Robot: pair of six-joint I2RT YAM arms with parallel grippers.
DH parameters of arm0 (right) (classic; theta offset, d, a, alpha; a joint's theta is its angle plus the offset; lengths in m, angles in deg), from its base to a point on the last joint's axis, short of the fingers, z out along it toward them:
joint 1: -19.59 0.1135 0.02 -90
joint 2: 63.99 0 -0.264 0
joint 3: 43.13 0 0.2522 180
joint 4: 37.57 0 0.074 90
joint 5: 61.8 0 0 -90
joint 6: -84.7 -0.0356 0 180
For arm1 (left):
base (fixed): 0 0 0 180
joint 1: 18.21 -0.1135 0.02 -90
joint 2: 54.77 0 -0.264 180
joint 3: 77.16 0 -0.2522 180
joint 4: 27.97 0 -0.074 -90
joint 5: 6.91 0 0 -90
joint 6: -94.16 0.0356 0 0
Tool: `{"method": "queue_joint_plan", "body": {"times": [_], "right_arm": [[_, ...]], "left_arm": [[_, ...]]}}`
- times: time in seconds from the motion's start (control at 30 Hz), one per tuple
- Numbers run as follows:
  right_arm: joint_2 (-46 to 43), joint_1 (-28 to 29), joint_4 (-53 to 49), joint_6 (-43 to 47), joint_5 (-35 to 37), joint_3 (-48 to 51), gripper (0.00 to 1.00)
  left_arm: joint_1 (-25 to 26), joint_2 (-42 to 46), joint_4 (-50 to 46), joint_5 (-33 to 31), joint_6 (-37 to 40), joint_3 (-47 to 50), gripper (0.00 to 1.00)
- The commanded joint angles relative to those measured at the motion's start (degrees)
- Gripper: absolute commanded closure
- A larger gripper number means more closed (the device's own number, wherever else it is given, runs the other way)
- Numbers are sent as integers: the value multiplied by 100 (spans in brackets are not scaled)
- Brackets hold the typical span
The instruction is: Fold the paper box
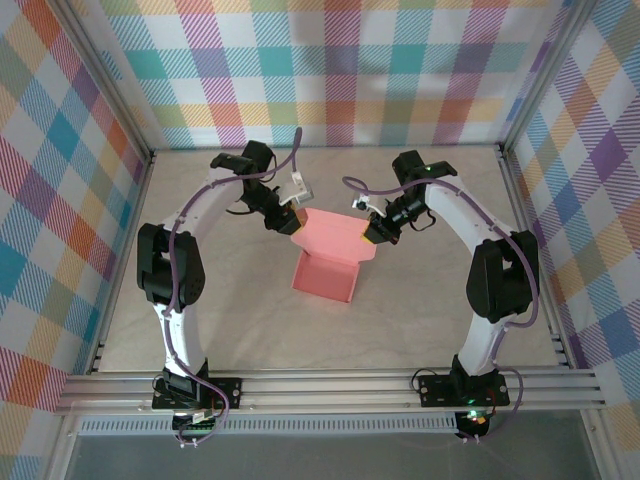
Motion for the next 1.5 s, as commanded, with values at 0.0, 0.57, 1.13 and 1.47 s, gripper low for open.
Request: {"method": "queue_joint_plan", "body": {"times": [0.0,0.57,1.13,1.47], "right_arm": [[-37,31,-90,116,-216,-122,98],[-33,29,-64,66,-233,-145,96],[-1990,20,2019,-1416,675,1484,28],[-1292,-176,918,-654,556,977,55]], "left_arm": [[-58,303,-39,115,-2,-118,67],[-58,251,-127,115,20,-92,100],[39,869,939,-226,-183,866,100],[57,1019,1308,-7,63,1289,100]]}}
